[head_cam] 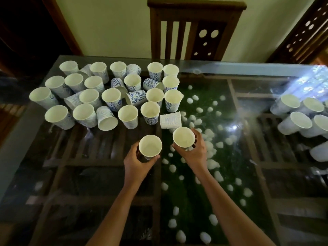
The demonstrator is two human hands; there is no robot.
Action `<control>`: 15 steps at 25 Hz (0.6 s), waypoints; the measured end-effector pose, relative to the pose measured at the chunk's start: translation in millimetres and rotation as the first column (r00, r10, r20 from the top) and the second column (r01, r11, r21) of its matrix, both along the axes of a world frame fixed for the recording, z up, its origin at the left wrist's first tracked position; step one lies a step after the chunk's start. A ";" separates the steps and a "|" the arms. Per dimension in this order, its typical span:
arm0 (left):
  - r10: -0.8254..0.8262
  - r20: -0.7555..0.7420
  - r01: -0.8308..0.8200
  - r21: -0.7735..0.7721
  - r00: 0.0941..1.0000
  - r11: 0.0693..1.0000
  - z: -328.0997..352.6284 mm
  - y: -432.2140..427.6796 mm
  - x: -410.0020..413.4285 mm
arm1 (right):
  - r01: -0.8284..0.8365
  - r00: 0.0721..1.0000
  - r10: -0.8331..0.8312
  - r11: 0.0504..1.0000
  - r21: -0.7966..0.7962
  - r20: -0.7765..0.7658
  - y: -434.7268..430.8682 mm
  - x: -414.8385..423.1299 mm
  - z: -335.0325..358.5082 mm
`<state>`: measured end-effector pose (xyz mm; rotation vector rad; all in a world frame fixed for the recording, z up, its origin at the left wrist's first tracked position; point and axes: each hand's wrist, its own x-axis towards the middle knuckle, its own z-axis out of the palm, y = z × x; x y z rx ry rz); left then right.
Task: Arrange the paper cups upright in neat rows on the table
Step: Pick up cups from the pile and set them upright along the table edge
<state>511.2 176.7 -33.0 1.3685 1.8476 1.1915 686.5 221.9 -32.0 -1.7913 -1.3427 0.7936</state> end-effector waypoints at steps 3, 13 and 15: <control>-0.058 -0.037 0.059 0.037 0.998 0.998 4.9 0.3 17.2 | -0.009 1.000 0.010 0.999 0.042 -0.027 -15.8 20.8 5.8; -0.322 -0.024 0.322 0.012 0.946 0.947 8.5 31.0 142.5 | 0.164 0.984 -0.154 0.979 0.118 -0.084 -55.2 146.0 17.4; -0.390 -0.021 0.391 0.008 0.920 0.921 6.1 42.8 181.4 | 0.228 0.971 -0.217 0.967 0.112 -0.100 -58.0 181.0 13.5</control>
